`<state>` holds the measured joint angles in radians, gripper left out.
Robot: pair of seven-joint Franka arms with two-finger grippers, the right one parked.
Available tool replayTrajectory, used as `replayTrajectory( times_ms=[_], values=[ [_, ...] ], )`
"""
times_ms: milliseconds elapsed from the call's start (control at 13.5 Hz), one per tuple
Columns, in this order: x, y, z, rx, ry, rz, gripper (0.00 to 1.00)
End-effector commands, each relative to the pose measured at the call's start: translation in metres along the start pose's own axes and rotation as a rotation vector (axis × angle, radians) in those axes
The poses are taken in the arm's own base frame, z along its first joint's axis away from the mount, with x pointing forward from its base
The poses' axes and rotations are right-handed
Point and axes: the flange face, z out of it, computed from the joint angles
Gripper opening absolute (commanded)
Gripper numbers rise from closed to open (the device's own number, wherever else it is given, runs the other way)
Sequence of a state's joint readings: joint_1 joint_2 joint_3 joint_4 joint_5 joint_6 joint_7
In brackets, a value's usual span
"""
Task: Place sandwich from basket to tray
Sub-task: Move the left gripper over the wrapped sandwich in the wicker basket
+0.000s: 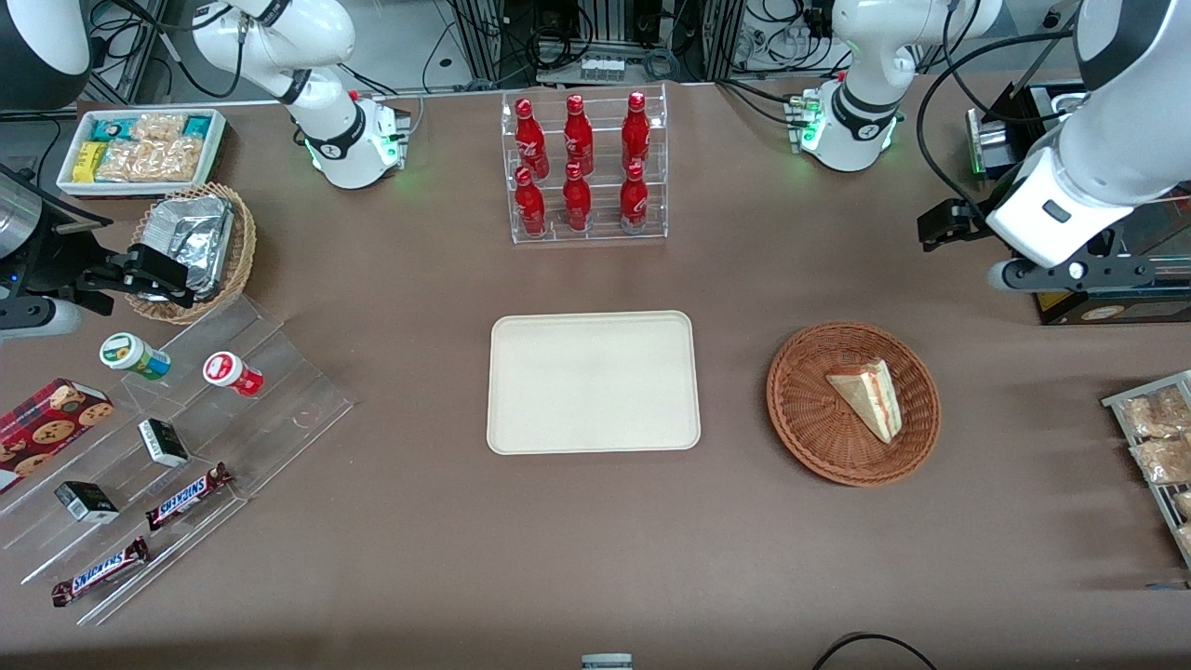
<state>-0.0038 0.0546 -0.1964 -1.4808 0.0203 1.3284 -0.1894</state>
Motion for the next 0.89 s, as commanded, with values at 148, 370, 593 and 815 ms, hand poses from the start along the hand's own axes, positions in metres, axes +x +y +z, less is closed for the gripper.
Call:
replayTrajectory(
  times_ms=[148,370,593,815],
  values=[
    [0.003,-0.004,0.01,0.021,0.002,-0.007,1.0],
    [0.008,-0.003,0.056,0.026,0.061,-0.015,1.0],
    [0.009,-0.003,0.104,0.019,0.106,-0.127,1.0],
    [0.015,-0.006,0.138,0.005,0.14,-0.182,1.0]
  ],
)
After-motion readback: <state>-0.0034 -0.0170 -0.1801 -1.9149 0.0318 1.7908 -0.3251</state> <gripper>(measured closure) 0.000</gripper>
